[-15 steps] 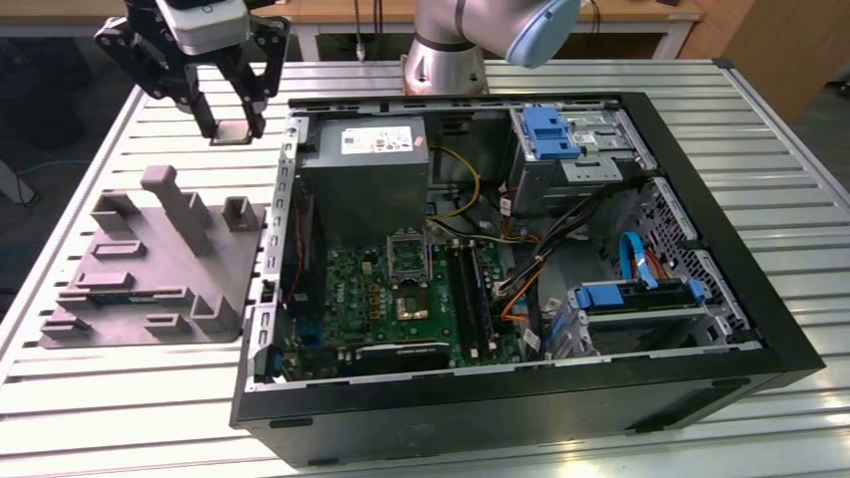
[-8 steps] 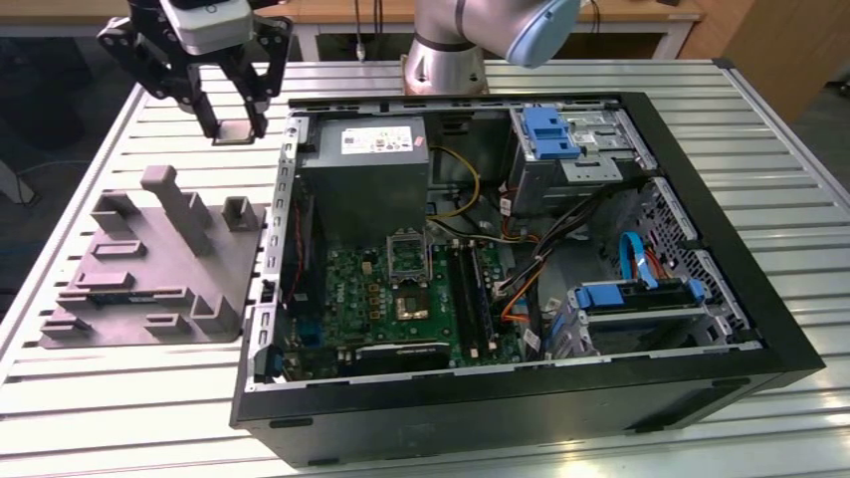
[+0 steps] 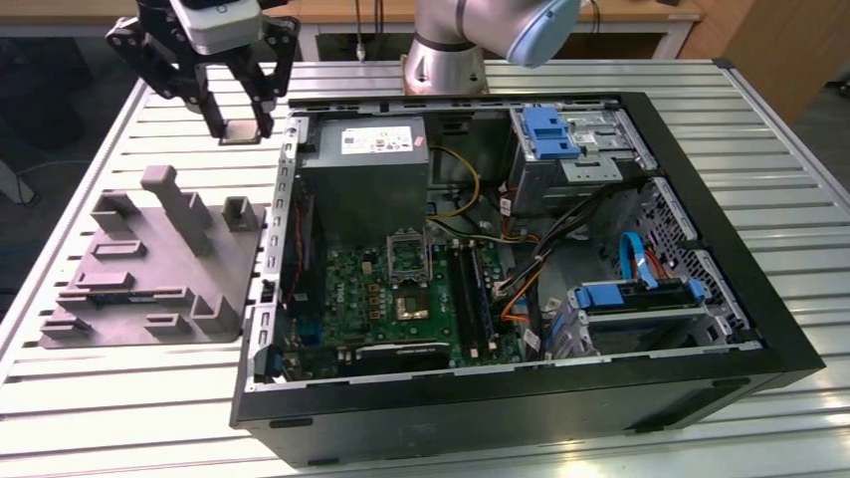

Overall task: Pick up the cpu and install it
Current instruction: 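Pick up the cpu and move it towards the insertion slot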

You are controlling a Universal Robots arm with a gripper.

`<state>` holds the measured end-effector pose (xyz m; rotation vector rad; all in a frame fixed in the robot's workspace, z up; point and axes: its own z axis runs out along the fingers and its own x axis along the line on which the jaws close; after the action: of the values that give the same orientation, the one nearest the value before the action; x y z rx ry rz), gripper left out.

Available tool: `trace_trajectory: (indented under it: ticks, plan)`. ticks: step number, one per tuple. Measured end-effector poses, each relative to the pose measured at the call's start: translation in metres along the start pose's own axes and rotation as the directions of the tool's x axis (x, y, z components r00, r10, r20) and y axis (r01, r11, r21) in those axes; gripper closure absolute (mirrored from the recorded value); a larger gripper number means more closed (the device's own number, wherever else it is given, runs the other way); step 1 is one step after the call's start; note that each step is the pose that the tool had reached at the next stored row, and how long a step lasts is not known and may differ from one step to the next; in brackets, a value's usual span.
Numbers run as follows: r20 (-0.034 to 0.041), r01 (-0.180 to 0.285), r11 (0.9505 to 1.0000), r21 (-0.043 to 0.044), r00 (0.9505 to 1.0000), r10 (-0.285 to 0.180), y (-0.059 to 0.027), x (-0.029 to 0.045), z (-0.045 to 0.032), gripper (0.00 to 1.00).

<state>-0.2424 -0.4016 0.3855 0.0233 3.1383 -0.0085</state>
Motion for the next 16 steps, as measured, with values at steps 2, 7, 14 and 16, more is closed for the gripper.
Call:
trace_trajectory:
  ticks: [2,7,14,16]
  plan:
    - [-0.0001,0.000,1.0000,0.0001,1.0000,0.000,0.0000,-0.0015,0.0000,0.53]
    - [0.0000,0.000,1.0000,0.0000,1.0000,0.000,0.0000,-0.0044,0.0000,0.53]
    - [0.0000,0.000,1.0000,0.0000,1.0000,0.000,0.0001,-0.0085,0.0000,0.53]
    - [0.0000,0.000,1.0000,0.0000,1.0000,0.000,0.0001,-0.0098,0.0000,0.53]
